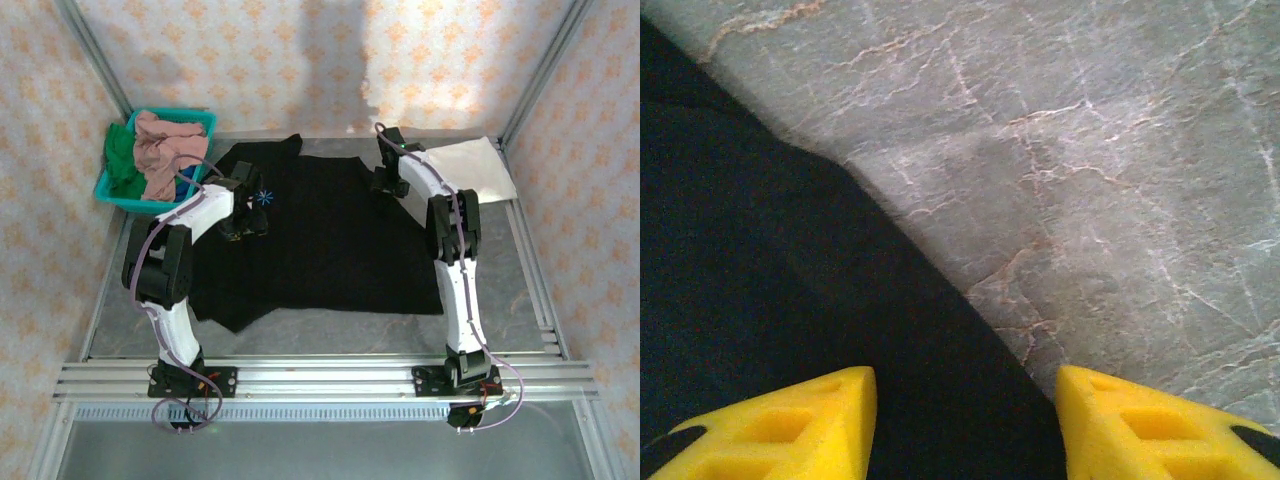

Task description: Fold and stack the t-shirts

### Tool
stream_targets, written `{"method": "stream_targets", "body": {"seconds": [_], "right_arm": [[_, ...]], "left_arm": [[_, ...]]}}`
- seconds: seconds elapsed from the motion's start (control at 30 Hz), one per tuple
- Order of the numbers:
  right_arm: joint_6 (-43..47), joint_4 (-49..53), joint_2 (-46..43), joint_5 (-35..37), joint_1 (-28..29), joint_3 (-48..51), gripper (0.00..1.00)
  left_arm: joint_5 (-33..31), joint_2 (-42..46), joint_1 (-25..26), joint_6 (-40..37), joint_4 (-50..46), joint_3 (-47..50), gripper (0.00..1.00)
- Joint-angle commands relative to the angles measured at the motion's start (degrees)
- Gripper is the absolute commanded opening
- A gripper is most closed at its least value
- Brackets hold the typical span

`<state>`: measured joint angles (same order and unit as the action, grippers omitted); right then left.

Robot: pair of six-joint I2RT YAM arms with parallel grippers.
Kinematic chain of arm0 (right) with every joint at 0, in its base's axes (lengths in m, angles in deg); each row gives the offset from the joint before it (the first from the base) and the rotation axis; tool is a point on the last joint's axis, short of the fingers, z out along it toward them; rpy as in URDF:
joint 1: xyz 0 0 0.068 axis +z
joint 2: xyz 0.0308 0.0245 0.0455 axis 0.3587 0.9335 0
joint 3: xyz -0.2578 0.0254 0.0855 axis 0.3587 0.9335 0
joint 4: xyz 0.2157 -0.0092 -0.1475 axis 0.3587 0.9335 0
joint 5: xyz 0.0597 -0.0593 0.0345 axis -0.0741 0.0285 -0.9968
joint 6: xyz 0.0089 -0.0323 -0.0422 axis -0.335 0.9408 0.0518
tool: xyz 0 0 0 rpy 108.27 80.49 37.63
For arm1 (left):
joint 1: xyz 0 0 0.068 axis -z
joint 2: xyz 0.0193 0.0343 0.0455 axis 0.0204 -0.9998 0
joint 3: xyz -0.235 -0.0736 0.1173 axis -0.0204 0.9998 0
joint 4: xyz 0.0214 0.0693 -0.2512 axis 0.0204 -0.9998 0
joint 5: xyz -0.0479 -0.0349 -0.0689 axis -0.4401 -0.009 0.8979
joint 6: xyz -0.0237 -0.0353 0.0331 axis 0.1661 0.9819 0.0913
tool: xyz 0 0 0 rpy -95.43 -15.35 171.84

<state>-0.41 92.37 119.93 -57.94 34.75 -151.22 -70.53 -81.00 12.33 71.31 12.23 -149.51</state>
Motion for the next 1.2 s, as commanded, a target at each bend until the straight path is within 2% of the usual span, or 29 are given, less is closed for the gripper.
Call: {"method": "stream_targets", "body": {"seconds": [0.0, 0.13, 0.27, 0.57, 0.73, 0.8, 1.07, 1.17], "right_arm": [[-0.64, 1.69, -0.22, -0.92, -0.11, 0.12, 0.50], [-1.52, 0.30, -1.65, -1.30, -0.13, 2.08, 0.35], [-1.55, 1.58, -4.13, 3.00, -0.14, 2.20, 0.22], [3.35, 8.41, -6.22, 11.89, -0.04, -0.57, 0.18], [4.60, 10.79, -3.26, 12.51, -0.16, -3.75, 0.18], [5.06, 10.75, -2.66, 11.37, -0.11, -3.86, 0.24], [4.65, 10.30, -1.72, 9.56, -0.16, -3.02, 0.28], [4.13, 10.22, -1.54, 10.76, -0.61, -2.35, 0.40]], "left_arm": [[-0.32, -0.27, -0.65, -1.42, -1.92, -1.09, 0.61], [-0.56, -0.10, -0.84, -1.52, -2.35, -1.25, 0.61], [-0.65, 0.17, -1.03, -1.54, -2.46, -1.30, 0.61], [-0.81, -0.17, -1.40, -0.96, -1.80, -0.91, 0.60], [-0.38, -0.27, -1.93, -0.36, -0.71, 0.38, 0.60], [-0.37, -0.27, -2.15, -0.33, -0.60, 0.76, 0.60], [-0.45, -0.10, -2.76, -0.77, -0.70, 1.27, 0.60], [-0.41, -0.01, -2.96, -0.82, -0.78, 1.67, 0.60]]}}
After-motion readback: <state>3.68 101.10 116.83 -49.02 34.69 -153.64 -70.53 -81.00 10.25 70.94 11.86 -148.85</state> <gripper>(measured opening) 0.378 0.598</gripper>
